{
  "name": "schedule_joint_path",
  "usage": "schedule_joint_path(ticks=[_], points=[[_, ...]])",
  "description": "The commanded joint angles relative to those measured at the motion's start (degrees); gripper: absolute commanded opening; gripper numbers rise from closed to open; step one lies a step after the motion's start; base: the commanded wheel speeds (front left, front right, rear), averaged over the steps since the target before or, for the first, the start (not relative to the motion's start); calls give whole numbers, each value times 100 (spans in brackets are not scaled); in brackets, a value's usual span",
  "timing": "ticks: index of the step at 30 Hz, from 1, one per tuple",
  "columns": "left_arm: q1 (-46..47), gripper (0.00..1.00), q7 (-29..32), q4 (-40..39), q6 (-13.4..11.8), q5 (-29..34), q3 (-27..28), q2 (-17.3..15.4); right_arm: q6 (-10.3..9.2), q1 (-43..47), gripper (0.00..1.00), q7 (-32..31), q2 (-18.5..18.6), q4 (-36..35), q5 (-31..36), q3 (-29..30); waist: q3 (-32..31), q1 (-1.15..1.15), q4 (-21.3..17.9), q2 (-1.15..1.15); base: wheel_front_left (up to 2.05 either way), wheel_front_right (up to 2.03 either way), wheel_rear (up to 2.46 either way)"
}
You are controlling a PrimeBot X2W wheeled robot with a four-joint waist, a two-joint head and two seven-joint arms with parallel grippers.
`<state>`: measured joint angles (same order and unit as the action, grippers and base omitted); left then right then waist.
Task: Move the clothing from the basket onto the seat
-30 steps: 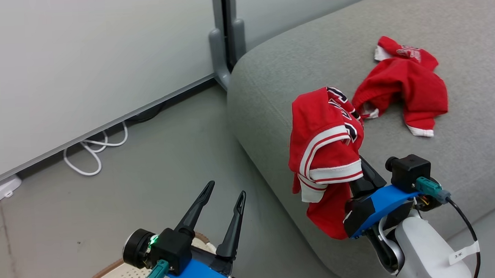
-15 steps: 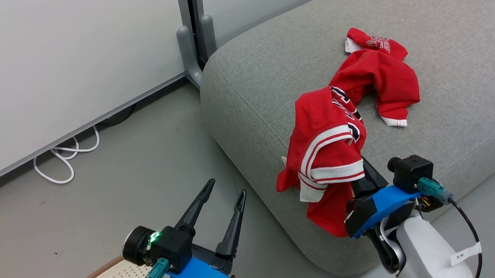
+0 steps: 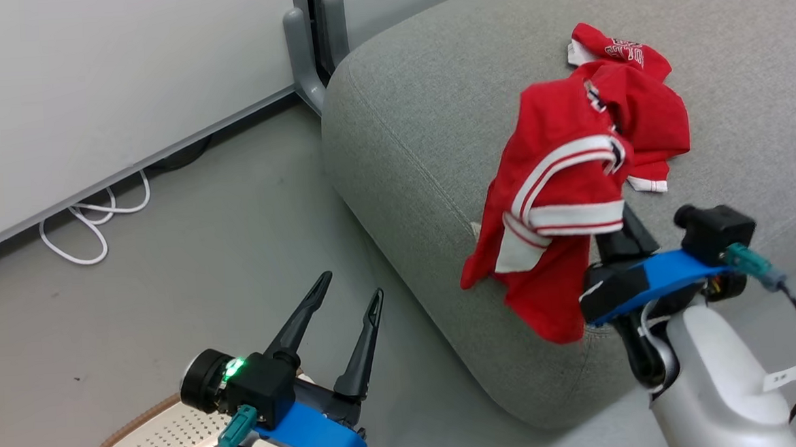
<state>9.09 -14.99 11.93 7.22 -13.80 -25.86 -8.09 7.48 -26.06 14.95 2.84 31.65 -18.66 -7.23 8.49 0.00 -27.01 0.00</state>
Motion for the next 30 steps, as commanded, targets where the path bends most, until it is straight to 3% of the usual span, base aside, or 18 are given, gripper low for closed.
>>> schedule_joint_path(ticks=[1, 11, 21, 30], points=[[105, 100, -27, -44, 42, 26, 24, -53, 3, -172, 0, 27, 9, -70, -82, 109, 125, 0, 5, 0, 0, 0, 0], [561, 100, -27, -290, 25, 134, -107, -431, 3, -1322, 0, -135, 4, -421, 100, 1264, 1144, 0, 85, 0, 0, 0, 0], [1111, 100, -27, -810, 25, 350, -132, -756, 3, -2421, 0, -596, 485, -868, 189, 2708, 2413, 0, 317, 0, 0, 0, 0], [1487, 100, -28, -1127, 23, 493, -230, -927, 3, -2893, 0, -592, 660, -26, 511, 3417, 3152, 0, 547, 0, 0, 0, 0]])
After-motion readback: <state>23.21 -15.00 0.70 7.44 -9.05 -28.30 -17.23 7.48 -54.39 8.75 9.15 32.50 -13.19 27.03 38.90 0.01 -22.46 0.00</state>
